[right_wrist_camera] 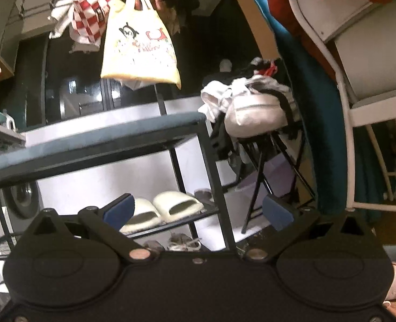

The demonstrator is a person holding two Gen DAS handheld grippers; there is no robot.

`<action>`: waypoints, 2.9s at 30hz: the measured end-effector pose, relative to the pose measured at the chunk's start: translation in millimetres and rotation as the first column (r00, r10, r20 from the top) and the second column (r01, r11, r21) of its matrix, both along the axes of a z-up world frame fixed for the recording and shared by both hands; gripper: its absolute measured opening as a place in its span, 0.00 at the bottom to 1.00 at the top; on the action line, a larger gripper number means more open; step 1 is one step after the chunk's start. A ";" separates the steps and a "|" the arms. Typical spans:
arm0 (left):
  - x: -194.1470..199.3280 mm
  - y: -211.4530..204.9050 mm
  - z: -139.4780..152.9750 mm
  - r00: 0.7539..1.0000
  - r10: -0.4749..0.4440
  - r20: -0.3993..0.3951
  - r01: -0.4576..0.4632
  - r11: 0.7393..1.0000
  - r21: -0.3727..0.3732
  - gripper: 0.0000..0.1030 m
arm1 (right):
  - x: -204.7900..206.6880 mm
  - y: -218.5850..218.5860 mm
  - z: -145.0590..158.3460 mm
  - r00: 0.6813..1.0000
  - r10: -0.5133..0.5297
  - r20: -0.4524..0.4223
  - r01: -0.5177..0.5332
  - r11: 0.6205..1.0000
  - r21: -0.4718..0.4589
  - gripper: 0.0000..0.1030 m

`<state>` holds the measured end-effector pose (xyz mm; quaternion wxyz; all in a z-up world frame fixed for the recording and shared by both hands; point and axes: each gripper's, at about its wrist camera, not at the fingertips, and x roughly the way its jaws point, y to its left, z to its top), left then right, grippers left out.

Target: Organize scattered shoes

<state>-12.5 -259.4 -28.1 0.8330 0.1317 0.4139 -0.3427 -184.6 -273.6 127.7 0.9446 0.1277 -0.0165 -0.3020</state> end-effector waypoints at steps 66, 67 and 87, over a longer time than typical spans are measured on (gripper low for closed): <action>-16.5 360.9 73.1 0.492 0.856 -0.158 -0.864 0.457 -0.213 0.99 | 185.8 69.5 -171.6 0.717 0.640 -0.275 -0.196 0.564 0.802 0.21; -17.7 362.6 73.2 0.488 0.858 -0.161 -0.866 0.452 -0.216 0.99 | 180.6 64.0 -173.3 0.746 0.614 -0.259 -0.160 0.543 0.824 0.21; -22.8 361.6 77.2 0.489 0.862 -0.137 -0.863 0.455 -0.219 0.99 | 134.2 37.9 -157.0 0.685 0.627 -0.371 0.175 0.353 0.919 0.95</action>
